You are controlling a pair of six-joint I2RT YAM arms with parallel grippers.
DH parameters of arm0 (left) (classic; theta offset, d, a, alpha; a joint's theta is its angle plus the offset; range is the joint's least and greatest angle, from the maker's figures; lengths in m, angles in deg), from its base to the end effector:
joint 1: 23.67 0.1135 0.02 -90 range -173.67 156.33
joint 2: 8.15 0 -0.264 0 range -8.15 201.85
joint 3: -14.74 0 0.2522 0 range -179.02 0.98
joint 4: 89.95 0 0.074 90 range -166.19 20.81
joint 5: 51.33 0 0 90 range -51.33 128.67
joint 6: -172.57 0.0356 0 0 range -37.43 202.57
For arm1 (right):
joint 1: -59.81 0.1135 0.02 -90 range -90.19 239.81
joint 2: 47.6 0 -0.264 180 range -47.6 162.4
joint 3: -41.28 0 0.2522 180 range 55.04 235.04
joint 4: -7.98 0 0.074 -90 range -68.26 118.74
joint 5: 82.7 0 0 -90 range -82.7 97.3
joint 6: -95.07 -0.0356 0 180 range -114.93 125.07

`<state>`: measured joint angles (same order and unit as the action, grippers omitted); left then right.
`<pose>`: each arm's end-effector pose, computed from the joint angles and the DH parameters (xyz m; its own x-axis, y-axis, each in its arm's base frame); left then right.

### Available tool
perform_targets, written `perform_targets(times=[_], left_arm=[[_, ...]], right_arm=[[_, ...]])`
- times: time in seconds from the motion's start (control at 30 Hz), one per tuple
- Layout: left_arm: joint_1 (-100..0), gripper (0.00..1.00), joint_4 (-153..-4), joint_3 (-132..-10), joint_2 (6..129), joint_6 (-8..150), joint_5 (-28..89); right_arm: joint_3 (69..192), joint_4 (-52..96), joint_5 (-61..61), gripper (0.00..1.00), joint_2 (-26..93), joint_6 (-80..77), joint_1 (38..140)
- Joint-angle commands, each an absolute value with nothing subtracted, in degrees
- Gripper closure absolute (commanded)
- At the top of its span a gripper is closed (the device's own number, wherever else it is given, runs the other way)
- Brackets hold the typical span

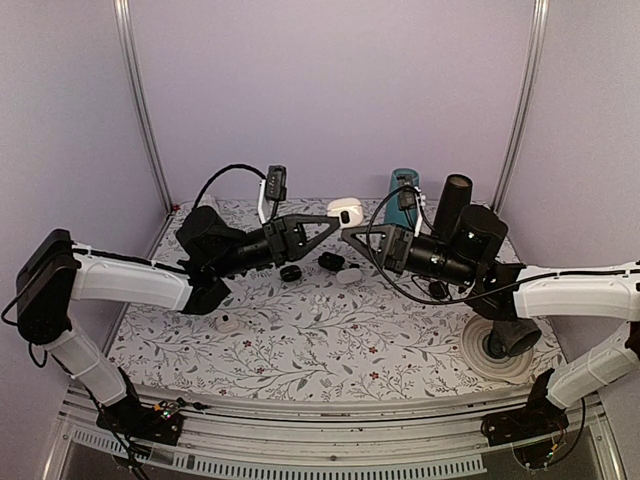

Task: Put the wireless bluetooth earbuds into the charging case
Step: Pass from the right arm to the left

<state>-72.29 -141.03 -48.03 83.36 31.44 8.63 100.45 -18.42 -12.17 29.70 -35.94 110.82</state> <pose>0.2147 -0.2707 0.2960 -0.5864 -0.3540 -0.7286 0.7953 -0.0810 -0.6007 0.1846 0.2469 0.3080 -0.5488 0.3054 -0.7782 -0.7690 0.1808 0.6132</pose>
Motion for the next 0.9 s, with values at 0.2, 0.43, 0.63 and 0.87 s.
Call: perform_targets(times=[0.2, 0.43, 0.63, 0.87], left_arm=[[-69.66, 1.0, -136.33, -47.27, 79.41, 34.95, 2.71], [-68.86, 1.0, -130.75, -48.48, 79.39, 36.43, 0.26], [-68.8, 1.0, -129.85, -49.32, 79.5, 36.91, -1.09], [-68.82, 1.0, -129.75, -49.68, 79.74, 36.75, -1.62]], right_arm=[[100.04, -12.0, -11.42, 0.35, 25.21, -32.88, 108.86], [101.47, -11.2, -14.07, 0.33, 24.56, -30.43, 108.77], [102.72, -10.41, -14.79, 0.47, 25.67, -29.99, 108.74], [103.48, -10.39, -16.87, 0.65, 27.01, -30.69, 108.77]])
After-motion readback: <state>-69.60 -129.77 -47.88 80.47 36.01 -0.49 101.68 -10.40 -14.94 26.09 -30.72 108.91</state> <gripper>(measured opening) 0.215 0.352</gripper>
